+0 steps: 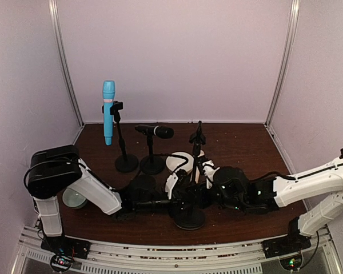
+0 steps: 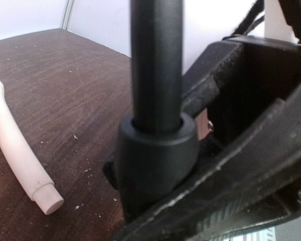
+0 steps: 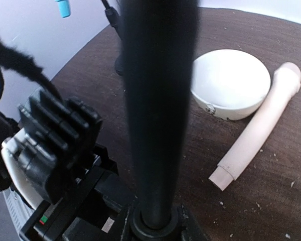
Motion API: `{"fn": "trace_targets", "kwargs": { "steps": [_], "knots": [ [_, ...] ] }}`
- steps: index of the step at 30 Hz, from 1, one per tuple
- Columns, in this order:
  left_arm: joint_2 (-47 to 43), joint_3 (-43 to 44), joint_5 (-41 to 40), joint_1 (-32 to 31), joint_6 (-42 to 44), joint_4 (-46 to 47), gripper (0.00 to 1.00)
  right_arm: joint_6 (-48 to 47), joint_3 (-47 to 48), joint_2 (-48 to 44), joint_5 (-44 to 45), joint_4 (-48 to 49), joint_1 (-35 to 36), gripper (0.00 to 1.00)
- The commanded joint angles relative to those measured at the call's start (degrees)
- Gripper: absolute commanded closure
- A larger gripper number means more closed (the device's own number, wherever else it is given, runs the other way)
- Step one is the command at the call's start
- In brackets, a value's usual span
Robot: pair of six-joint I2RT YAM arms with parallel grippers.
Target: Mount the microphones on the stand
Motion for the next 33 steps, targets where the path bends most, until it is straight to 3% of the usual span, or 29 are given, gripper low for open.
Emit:
{"fn": "trace_targets", "kwargs": {
  "steps": [1, 3, 6, 15, 24, 33],
  "knots": [
    [-2.0, 0.3, -4.5, 0.3, 1.1, 1.0, 1.0, 0.8, 4.0, -1.3, 4.6, -4.5, 1.3, 0.64],
    [-2.4, -0.1, -3.7, 0.3, 1.6, 1.9, 1.0, -2.4, 3.9, -3.2, -1.3, -5.2, -0.1, 0.5],
    [-3.2, -0.6, -1.6, 0.3, 2.7, 2.4, 1.0, -8.2, 2.0, -7.4, -9.4, -5.7, -2.4, 0.42],
    [-2.6, -2.5, 10.3, 0.3, 4.4, 11.0, 1.0, -20.4, -16.8, -20.4, -36.9, 15.3, -14.3, 0.45],
    [-1.4, -0.6, 14.3, 0.3, 4.2, 10.4, 1.0, -20.6, -17.7, -12.0, -45.8, 25.2, -17.6, 0.43],
    [-0.9, -0.5, 14.5, 0.3, 3.8, 10.2, 1.0, -19.3, -15.0, -5.1, -49.3, 31.3, -17.7, 0.5]
  ]
}}
